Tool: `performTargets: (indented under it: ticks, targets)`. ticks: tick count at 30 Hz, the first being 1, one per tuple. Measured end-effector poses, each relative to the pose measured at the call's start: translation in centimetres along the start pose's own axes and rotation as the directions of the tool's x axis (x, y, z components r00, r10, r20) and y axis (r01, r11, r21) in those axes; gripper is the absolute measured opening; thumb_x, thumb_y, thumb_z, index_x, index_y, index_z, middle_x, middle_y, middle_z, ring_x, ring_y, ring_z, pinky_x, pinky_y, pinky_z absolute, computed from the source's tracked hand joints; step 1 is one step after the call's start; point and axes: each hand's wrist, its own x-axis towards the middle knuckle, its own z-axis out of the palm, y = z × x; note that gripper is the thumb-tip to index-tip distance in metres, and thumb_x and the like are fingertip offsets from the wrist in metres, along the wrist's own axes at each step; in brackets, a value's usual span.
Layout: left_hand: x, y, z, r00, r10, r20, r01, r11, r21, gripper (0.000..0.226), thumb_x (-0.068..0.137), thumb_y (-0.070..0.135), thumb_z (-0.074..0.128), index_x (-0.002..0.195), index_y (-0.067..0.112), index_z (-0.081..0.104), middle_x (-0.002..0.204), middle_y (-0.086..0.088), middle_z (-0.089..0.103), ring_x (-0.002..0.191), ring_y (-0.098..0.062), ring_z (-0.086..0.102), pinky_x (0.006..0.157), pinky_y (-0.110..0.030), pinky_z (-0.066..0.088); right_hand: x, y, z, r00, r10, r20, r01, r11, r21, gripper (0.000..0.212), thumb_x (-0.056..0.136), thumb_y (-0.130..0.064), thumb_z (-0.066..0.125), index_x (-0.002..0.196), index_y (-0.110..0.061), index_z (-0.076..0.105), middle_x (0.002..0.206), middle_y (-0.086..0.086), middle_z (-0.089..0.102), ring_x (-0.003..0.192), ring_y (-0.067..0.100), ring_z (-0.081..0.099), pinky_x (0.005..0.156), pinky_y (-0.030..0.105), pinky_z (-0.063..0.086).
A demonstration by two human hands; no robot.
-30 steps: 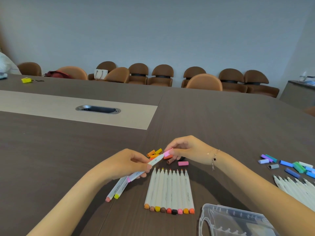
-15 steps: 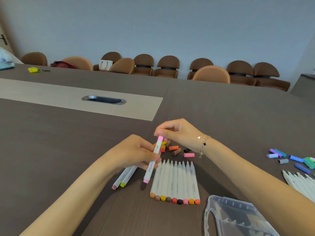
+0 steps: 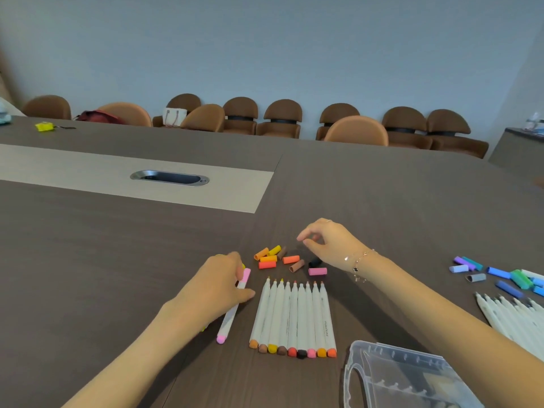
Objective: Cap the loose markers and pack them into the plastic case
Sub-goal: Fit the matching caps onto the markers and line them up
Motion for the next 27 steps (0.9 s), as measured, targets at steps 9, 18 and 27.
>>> performTargets:
  ticks: [9, 18, 27]
  targets:
    - [-0.1, 0.7, 1.8, 0.988, -0.018, 0.152, 0.006, 0.997, 0.078, 0.025, 0.087, 0.033, 0.059, 0.1, 0.014, 0.068, 0.132, -0.006, 0.056, 0.116, -0.012, 0.056, 0.089, -0.024, 0.051, 4.3, -3.0, 3.1, 0.966, -0.188, 0.178, 0.211, 0.971, -0.117, 0.029, 0.096, -0.016, 0.049, 0.121, -0.022, 0.062, 0.131, 0.001, 0.055, 0.125, 0.019, 0.043, 0.106, 0.035, 0.037]
    - [0.0, -0.3, -0.5, 0.992, -0.029, 0.12, 0.05, 0.983, -0.175, 0.021, 0.093, 0.033, 0.051, 0.084, 0.014, 0.052, 0.082, -0.008, 0.06, 0.055, -0.011, 0.04, 0.052, -0.018, 0.032, 4.7, -3.2, 3.3, 0.972, -0.17, 0.164, 0.184, 0.98, -0.077, 0.017, 0.092, -0.025, 0.057, 0.105, -0.018, 0.064, 0.107, 0.001, 0.061, 0.096, 0.015, 0.055, 0.082, 0.025, 0.044]
    - [0.2, -0.4, -2.0, 0.979, 0.014, 0.205, 0.079, 0.894, -0.44, 0.009, 0.093, 0.026, 0.057, 0.095, 0.017, 0.059, 0.089, -0.005, 0.072, 0.07, -0.013, 0.069, 0.061, -0.022, 0.056, -0.6, -1.9, -1.1, 0.952, -0.212, 0.221, 0.09, 0.884, 0.459, 0.017, 0.094, -0.017, 0.055, 0.105, -0.012, 0.067, 0.106, 0.005, 0.068, 0.095, 0.012, 0.065, 0.082, 0.028, 0.056]
